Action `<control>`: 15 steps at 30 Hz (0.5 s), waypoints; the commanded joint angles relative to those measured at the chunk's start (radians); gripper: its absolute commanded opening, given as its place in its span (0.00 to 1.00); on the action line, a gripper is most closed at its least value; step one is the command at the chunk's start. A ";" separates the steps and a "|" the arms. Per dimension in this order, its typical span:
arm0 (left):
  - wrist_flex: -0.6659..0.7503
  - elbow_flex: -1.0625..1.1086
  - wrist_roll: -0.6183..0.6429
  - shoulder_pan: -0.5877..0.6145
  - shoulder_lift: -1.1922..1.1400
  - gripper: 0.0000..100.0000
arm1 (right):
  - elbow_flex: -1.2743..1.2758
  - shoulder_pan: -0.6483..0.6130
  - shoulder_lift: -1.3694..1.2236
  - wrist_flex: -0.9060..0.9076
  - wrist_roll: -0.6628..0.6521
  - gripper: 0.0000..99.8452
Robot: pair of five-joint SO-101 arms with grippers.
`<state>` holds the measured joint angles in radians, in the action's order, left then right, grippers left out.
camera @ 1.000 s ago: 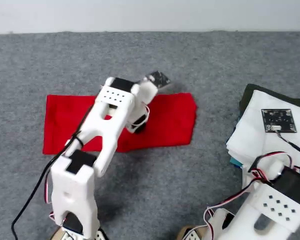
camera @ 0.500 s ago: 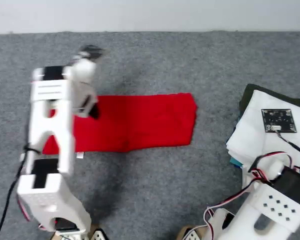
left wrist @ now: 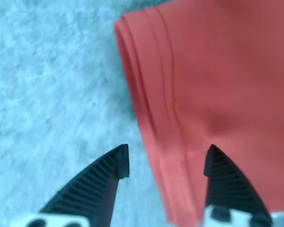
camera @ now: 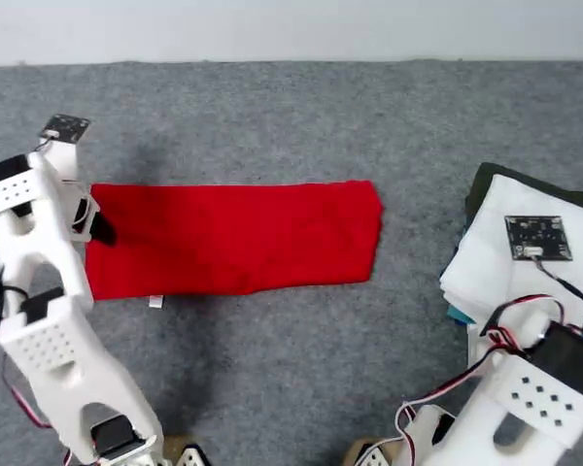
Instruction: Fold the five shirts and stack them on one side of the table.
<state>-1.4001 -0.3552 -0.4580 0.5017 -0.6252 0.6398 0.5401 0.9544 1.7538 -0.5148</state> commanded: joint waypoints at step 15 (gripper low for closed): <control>-0.255 -0.536 -0.008 -0.069 -0.493 0.01 | 0.000 0.008 0.013 0.033 0.003 0.18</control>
<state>-1.6241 -0.8078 -0.4626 0.4358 -1.0303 0.6475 0.5401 0.9544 1.7538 -0.5148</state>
